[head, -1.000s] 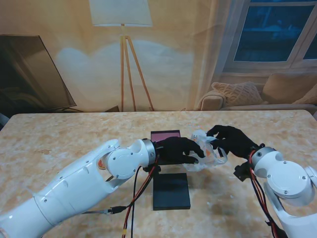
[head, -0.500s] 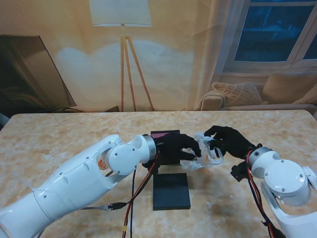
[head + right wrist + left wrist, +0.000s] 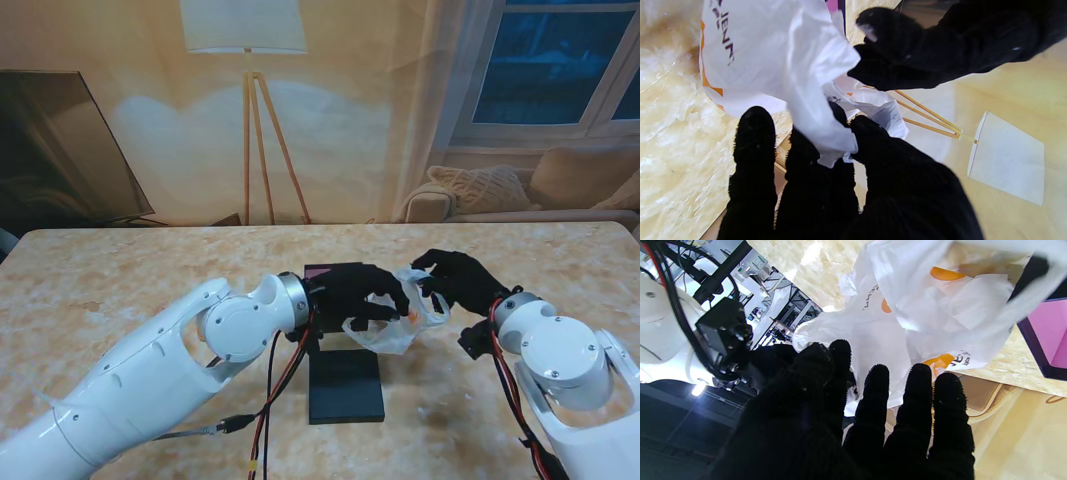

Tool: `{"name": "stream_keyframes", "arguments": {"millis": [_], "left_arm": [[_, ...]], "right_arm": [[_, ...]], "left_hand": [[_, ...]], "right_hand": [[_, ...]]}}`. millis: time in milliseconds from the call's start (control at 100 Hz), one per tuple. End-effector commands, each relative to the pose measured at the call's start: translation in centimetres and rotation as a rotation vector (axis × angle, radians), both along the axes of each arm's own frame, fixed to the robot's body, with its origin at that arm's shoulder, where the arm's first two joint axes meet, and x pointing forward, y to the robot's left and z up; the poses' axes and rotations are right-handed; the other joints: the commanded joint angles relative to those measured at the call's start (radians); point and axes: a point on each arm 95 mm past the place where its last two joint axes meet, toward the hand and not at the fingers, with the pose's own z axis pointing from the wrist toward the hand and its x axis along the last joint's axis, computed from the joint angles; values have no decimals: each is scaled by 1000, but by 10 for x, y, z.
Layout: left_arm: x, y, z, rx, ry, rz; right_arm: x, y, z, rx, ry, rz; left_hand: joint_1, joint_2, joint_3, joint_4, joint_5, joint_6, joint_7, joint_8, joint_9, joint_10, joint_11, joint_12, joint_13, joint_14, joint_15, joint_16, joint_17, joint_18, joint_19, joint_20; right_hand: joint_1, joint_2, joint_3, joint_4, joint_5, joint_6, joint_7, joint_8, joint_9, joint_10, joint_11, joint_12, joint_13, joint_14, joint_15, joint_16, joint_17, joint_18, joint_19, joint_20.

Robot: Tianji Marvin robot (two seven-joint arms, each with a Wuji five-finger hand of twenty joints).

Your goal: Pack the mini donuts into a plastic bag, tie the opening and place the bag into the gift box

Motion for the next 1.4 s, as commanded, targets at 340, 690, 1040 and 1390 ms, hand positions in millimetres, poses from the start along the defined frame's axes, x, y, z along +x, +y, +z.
{"name": "stream_keyframes", "arguments": {"millis": [340,690,1040,1390], "left_arm": [[-17,-15,-2,-250,105,-23],[-5,-29,-26,-228,227,-53],[14,-20,-28,-119,235,-34],[26,-18,-26,-60,211,-16]], "right_arm": [[4,7,-3,-1,24,-3],[4,7,-2,10,21,12],[-3,4,-1,18,26,27],[-14,2,0,31,31,64]], "left_hand": [[29,-80,87,-38,74,8,268,-84,166,-61,140,48,170,-61,83,19,141,-108,83,-73],[1,-108,148,-59,101,6,308,-142,213,-69,145,23,237,-93,25,-79,197,-119,70,-177],[-20,-103,172,-66,126,46,183,-164,206,-34,95,-31,223,-69,-16,-171,187,-70,39,-207],[6,-102,205,-54,121,51,168,-146,198,-14,88,-32,219,-44,-18,-174,172,-32,50,-198]], "right_hand": [[15,31,4,8,8,3,16,-6,-13,-29,22,10,-2,-11,-6,-16,-7,-2,8,-3],[16,29,4,8,9,3,17,-8,-14,-29,23,9,-2,-11,-7,-17,-5,-1,9,-7],[19,30,3,10,26,-23,18,-1,-13,-25,29,16,-1,-14,6,-11,-4,1,16,-6],[11,29,18,19,55,-47,15,25,-14,-26,39,47,-4,-18,49,14,-10,7,29,4]]}}
